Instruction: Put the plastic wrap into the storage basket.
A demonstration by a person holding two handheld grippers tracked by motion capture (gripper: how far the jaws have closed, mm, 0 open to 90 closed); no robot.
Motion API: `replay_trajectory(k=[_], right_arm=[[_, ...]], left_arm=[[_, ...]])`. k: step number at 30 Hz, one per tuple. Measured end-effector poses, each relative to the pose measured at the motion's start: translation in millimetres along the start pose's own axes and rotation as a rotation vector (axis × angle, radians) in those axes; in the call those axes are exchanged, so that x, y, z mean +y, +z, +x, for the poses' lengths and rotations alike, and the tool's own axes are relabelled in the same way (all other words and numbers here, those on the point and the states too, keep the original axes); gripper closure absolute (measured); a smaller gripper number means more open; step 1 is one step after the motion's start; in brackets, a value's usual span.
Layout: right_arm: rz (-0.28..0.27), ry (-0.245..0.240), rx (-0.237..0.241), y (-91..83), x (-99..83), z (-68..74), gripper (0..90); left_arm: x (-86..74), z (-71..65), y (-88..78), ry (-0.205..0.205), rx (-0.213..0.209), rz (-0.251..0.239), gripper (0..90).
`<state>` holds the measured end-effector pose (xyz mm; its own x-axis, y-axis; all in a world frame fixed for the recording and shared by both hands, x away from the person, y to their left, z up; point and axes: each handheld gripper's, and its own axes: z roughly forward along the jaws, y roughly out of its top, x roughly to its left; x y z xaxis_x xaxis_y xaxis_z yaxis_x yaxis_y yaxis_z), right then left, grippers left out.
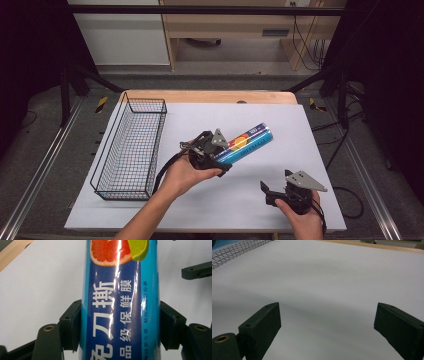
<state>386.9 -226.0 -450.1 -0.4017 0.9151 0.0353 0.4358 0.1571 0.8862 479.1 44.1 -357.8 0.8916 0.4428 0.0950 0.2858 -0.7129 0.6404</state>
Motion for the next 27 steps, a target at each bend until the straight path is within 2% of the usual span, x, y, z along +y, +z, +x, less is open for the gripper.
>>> replay_trajectory(k=[5,9,14,18,24,27], right_arm=[[0.01,-0.003,0.001,1.1,-0.9,1.5,7.3],[0.011,-0.005,0.001,1.5,-1.3,2.0,7.3],[0.013,-0.001,-0.001,1.3,-1.9,1.7,7.3],[0.01,0.006,-0.015,1.1,-3.0,0.5,7.2],[0.007,0.013,-0.025,0.4,-3.4,-0.1,7.1],[0.006,0.014,-0.032,0.6,-3.5,0.4,6.7]], left_arm=[[-2.2,2.8,-11.4,-0.014,0.02,-0.019,31.8],[-2.3,5.7,-21.4,-0.017,0.04,-0.011,31.8],[-2.9,7.3,-35.7,-0.019,0.065,-0.024,31.8],[-3.5,5.7,-48.4,-0.007,0.095,-0.013,31.8],[-6.4,6.8,-68.5,-0.014,0.126,-0.015,31.8],[-9.1,10.2,-75.0,-0.03,0.133,-0.024,31.8]])
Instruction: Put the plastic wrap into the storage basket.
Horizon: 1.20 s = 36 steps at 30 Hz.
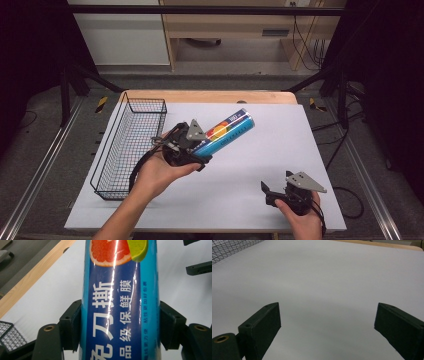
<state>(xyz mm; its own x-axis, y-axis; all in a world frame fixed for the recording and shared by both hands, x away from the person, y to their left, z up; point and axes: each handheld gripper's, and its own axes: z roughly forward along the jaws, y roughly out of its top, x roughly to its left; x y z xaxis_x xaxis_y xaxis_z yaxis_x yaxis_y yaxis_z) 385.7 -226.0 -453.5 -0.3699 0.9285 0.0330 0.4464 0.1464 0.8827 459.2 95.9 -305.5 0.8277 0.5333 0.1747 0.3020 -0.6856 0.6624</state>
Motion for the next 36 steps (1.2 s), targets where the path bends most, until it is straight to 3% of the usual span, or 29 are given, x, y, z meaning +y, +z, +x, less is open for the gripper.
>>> replay_trajectory(k=[14,18,27,36], right_arm=[[0.008,0.017,-0.025,0.6,0.4,0.6,5.2],[0.014,0.017,-0.024,0.9,-0.1,1.3,5.2],[-0.002,0.023,-0.037,-0.9,0.8,1.7,5.7],[-0.031,0.021,-0.027,-1.5,3.2,5.9,6.2]], left_arm=[[-24.7,24.4,-36.5,-0.05,0.057,-0.009,31.8],[-32.7,29.3,-42.7,-0.054,0.078,-0.011,31.8],[-47.3,41.3,-55.4,-0.107,0.114,-0.004,31.9],[-56.8,52.8,-63.1,-0.133,0.165,0.036,31.9]])
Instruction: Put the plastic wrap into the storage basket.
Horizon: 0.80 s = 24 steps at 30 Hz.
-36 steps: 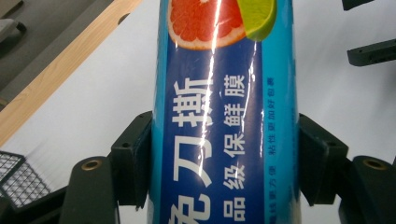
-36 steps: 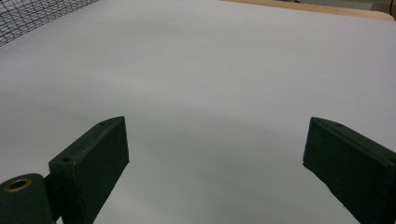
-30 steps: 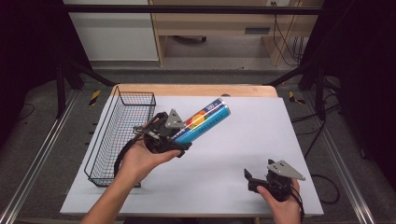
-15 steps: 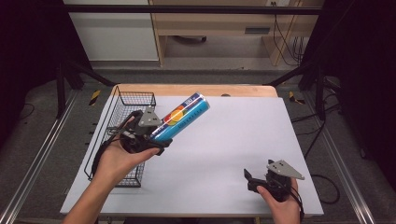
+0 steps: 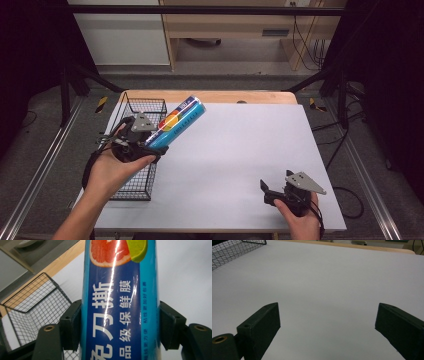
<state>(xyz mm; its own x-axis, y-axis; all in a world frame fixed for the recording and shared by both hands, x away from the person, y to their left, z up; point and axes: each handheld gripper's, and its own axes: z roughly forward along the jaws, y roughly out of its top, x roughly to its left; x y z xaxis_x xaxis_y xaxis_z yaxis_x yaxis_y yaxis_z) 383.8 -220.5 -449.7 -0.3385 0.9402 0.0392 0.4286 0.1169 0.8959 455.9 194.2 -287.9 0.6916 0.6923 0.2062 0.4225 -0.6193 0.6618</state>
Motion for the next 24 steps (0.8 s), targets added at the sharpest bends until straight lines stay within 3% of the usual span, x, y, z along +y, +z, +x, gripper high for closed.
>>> replay_trajectory(k=[5,13,18,24], right_arm=[[-0.003,-0.011,0.014,-1.1,1.1,1.5,6.2],[-0.009,-0.023,-0.006,-2.0,3.9,2.6,6.1],[-0.007,-0.025,-0.001,-1.1,4.1,3.8,6.1],[-0.002,-0.018,-0.001,0.7,3.6,2.4,6.2]], left_arm=[[-1.9,0.7,-2.4,-0.032,0.023,0.022,31.9],[-1.5,-3.7,-7.3,-0.057,0.059,0.067,31.9],[-3.4,-0.2,-14.7,-0.094,0.083,0.063,31.9],[-5.6,5.4,-14.3,-0.101,0.098,0.091,31.9]])
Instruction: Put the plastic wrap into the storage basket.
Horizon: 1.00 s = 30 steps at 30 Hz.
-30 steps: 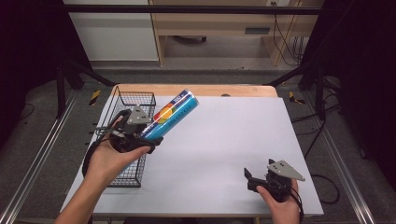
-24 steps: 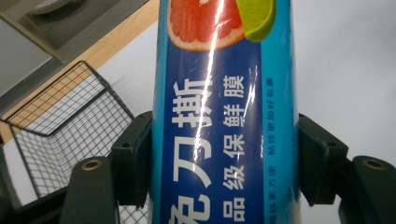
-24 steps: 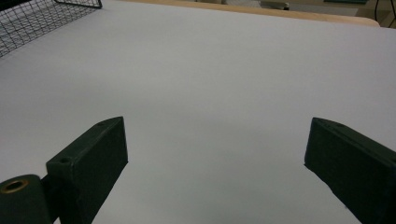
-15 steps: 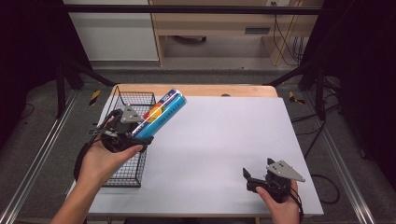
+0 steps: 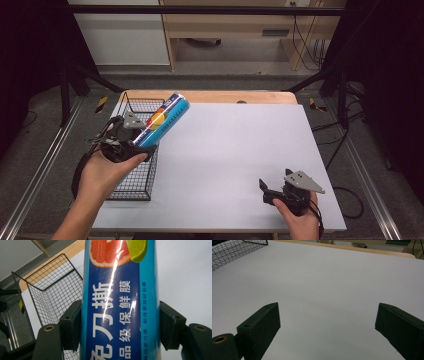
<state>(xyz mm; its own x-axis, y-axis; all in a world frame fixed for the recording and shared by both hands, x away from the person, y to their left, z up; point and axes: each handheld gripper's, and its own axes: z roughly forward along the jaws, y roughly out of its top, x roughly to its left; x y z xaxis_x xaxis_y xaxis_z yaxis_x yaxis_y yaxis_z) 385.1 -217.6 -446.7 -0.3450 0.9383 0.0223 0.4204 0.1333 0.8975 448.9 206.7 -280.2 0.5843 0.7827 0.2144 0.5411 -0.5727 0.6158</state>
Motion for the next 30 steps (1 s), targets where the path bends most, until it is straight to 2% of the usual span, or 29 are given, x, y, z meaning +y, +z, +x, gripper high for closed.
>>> replay_trajectory(k=[5,15,19,23,24,30], right_arm=[[0.004,0.005,-0.001,0.2,-0.5,0.2,6.2],[0.007,0.011,-0.004,0.5,-0.8,-1.3,6.4],[0.005,0.022,-0.006,0.5,-0.6,-2.2,6.4],[0.006,0.026,-0.004,0.1,-0.7,-3.2,6.5],[0.006,0.026,-0.003,-0.1,-0.8,-3.5,6.5],[0.003,0.029,0.004,-0.5,-0.4,-3.7,6.5]], left_arm=[[-1.0,3.1,6.1,-0.015,-0.016,0.019,31.9],[0.4,10.2,15.4,-0.036,0.0,0.048,31.9],[-0.9,12.6,17.8,-0.039,0.009,0.044,31.9],[-2.8,14.4,18.9,-0.058,0.004,0.069,31.9],[-3.1,15.4,19.5,-0.049,0.008,0.064,31.9],[-6.8,17.5,19.6,-0.073,0.008,0.082,31.9]])
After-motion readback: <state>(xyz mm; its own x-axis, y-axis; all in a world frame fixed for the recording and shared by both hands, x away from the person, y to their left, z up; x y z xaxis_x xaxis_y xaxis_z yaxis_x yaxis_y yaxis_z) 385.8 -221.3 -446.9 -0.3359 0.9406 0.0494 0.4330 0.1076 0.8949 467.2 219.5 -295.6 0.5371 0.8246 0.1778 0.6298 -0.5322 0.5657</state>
